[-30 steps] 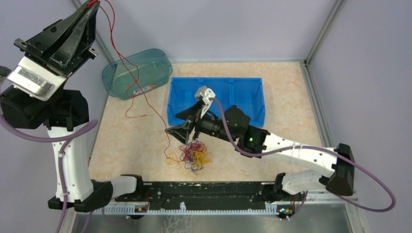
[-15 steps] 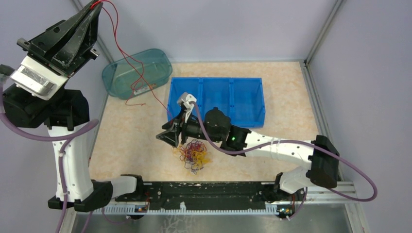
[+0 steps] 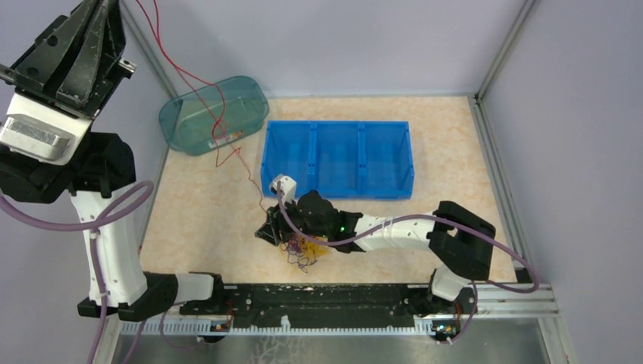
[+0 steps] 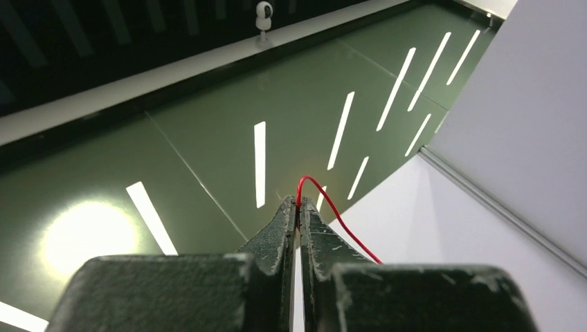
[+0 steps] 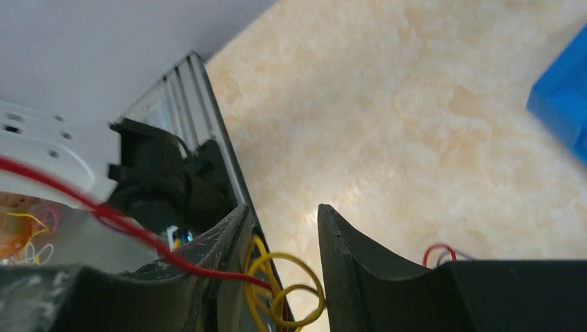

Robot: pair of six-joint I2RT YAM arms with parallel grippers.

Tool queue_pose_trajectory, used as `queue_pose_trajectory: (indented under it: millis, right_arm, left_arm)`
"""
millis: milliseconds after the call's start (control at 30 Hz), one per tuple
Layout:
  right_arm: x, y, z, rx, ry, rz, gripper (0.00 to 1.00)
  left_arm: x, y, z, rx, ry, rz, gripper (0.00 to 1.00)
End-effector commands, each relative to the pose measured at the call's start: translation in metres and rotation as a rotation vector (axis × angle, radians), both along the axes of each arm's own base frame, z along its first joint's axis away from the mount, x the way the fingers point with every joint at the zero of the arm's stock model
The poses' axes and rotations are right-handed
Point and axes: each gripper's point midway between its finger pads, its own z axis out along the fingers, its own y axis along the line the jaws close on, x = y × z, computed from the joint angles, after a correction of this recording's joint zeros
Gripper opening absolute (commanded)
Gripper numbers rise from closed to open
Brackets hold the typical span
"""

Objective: Untangle the cables
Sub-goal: Untie the cable.

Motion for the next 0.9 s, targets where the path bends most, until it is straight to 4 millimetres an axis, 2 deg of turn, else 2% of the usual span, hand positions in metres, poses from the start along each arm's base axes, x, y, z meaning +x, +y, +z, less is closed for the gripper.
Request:
queue_pose_trajectory:
  millis: [0, 167, 233, 367, 533, 600, 667, 733, 867]
  right_arm:
    - [0.005, -0.004, -0.021, 0.015, 0.037, -0.048, 0.41]
    - [0.003, -0.03, -0.071, -0.055, 0.09, -0.114, 0.41]
    - [0.001, -0.047, -0.092, -0.087, 0.11, -0.143, 0.44]
    - [-0.001, -0.069, -0.113, -0.108, 0.139, -0.193, 0.49]
    - [-0.003, -0.084, -0.133, -0.141, 0.171, -0.224, 0.51]
    - [-0.004, -0.087, -0.134, -0.132, 0.18, -0.227, 0.52]
    - [-0.004, -0.086, -0.125, -0.109, 0.178, -0.223, 0.53]
    - [-0.003, -0.084, -0.112, -0.093, 0.161, -0.215, 0.55]
    - [0.0, -0.083, -0.07, -0.038, 0.119, -0.213, 0.58]
  left_arm:
    - [-0.027, 0.01, 0.018, -0.049, -0.126, 0.047, 0.06]
    - [-0.042, 0.023, 0.033, -0.122, -0.241, 0.102, 0.04]
    - [-0.049, 0.031, 0.039, -0.169, -0.306, 0.142, 0.03]
    - [-0.057, 0.044, 0.048, -0.241, -0.377, 0.193, 0.01]
    - [-0.062, 0.051, 0.052, -0.286, -0.438, 0.228, 0.0]
    - [-0.055, 0.047, 0.053, -0.262, -0.394, 0.218, 0.01]
    - [-0.036, 0.035, 0.044, -0.185, -0.318, 0.204, 0.05]
    - [-0.017, 0.018, 0.025, -0.08, -0.249, 0.181, 0.07]
    - [0.023, -0.007, -0.017, 0.099, -0.117, 0.162, 0.09]
